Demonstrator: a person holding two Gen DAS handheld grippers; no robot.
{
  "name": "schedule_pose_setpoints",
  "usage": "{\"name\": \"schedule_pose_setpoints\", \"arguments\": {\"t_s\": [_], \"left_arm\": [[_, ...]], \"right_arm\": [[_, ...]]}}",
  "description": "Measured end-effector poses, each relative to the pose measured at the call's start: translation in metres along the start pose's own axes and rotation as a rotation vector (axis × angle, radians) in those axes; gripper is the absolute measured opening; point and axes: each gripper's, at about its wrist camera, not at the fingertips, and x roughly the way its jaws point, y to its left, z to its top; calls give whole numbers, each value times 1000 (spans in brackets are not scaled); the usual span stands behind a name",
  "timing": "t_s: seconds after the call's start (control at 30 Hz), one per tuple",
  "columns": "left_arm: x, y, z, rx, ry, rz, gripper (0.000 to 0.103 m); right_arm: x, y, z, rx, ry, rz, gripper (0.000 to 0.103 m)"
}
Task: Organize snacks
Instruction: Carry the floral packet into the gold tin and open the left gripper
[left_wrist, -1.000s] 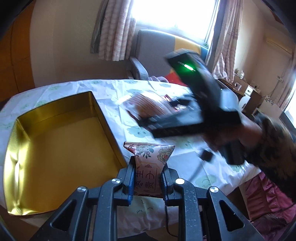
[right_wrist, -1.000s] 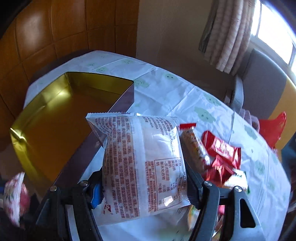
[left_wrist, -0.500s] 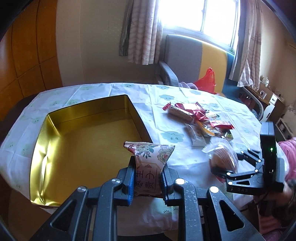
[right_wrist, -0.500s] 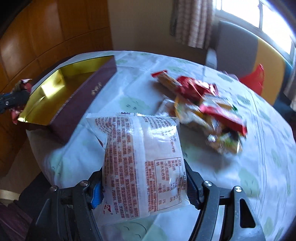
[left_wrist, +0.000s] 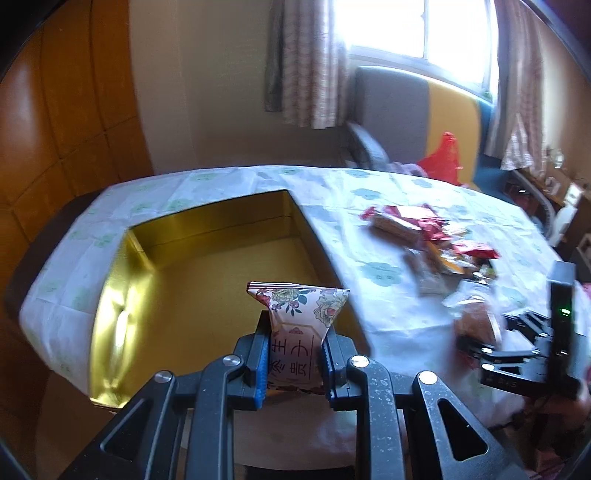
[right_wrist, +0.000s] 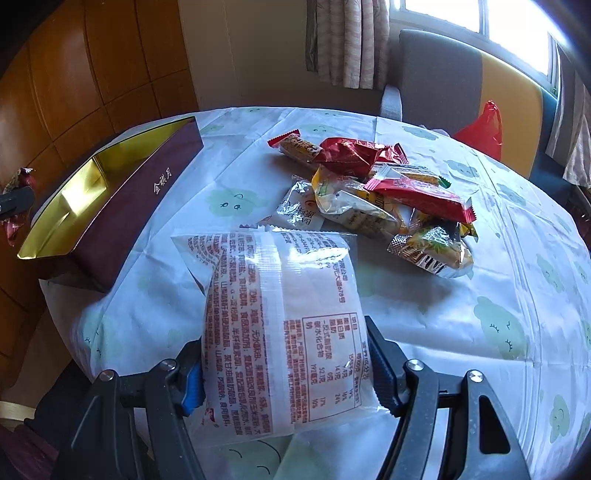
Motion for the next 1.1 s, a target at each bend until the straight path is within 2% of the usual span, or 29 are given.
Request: {"name": "schedule_pose_setpoints", "arguments": {"t_s": [0.2, 0.33, 0.43, 0.57, 1.1], "left_arm": [[1, 35, 12, -54, -38, 167, 23], [-12, 55, 17, -67, -109, 304, 23], [-21, 67, 21, -77, -155, 375, 24], [-26, 73, 23, -74, -176, 406, 23], [-7, 54, 30, -34, -144, 373, 24]], "right_arm": [[0, 5, -3, -23, -6, -20, 72], [1, 8, -4, -35, -11, -34, 72], [2, 8, -4, -35, -14, -36, 72], [2, 9, -4, -34, -15, -38, 72], [3, 9, -3, -33, -16, -39, 72]]}}
